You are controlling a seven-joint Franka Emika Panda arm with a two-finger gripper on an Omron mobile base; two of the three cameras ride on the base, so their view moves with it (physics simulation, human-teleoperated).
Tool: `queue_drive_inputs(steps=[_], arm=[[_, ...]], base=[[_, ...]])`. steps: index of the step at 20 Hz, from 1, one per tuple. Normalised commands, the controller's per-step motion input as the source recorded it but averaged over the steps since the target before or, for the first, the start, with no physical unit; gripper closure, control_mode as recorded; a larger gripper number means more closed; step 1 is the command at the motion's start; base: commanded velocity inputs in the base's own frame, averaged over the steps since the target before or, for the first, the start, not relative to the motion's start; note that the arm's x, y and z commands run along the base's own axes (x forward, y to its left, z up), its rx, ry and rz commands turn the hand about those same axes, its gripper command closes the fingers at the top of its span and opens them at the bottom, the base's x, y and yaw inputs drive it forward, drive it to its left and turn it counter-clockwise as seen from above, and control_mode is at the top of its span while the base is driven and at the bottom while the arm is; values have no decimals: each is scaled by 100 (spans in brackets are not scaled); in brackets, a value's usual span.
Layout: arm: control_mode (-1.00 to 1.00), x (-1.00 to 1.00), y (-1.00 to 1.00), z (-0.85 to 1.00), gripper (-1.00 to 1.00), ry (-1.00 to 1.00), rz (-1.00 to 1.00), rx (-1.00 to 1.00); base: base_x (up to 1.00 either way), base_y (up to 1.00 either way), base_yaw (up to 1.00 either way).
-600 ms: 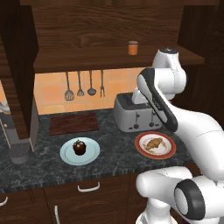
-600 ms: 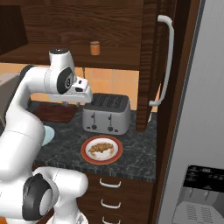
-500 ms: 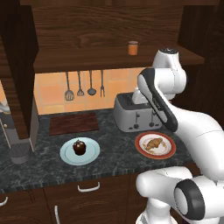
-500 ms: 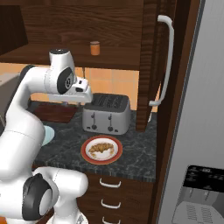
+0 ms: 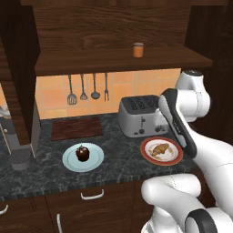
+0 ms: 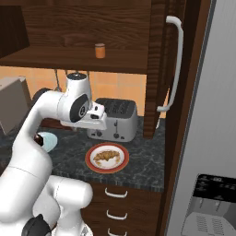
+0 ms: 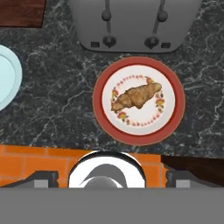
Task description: From the different types of pastries on the counter, select a croissant and place it on the cutting board. Then retrieve a jar of jam from the cabinet and place it alongside the croissant on the cutting board.
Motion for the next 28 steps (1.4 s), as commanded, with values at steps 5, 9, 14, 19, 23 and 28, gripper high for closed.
queue_drive_inputs(steps=[5,9,14,19,23,28], arm=[[-100,30,-4,-89,-100,-1,-2,-1],[-100,18,-8,-92,-100,0,-1,0],[-100,29,-1,-49,-100,-2,-1,0],[-100,9,-25,-64,-100,-1,-15,0],[-100,26,-21,-12,-100,11,-33,6],[-100,20,-13,-1,-100,18,-36,8]], base=[[0,0,0],[0,0,0],[0,0,0],[0,0,0],[0,0,0],[0,0,0]])
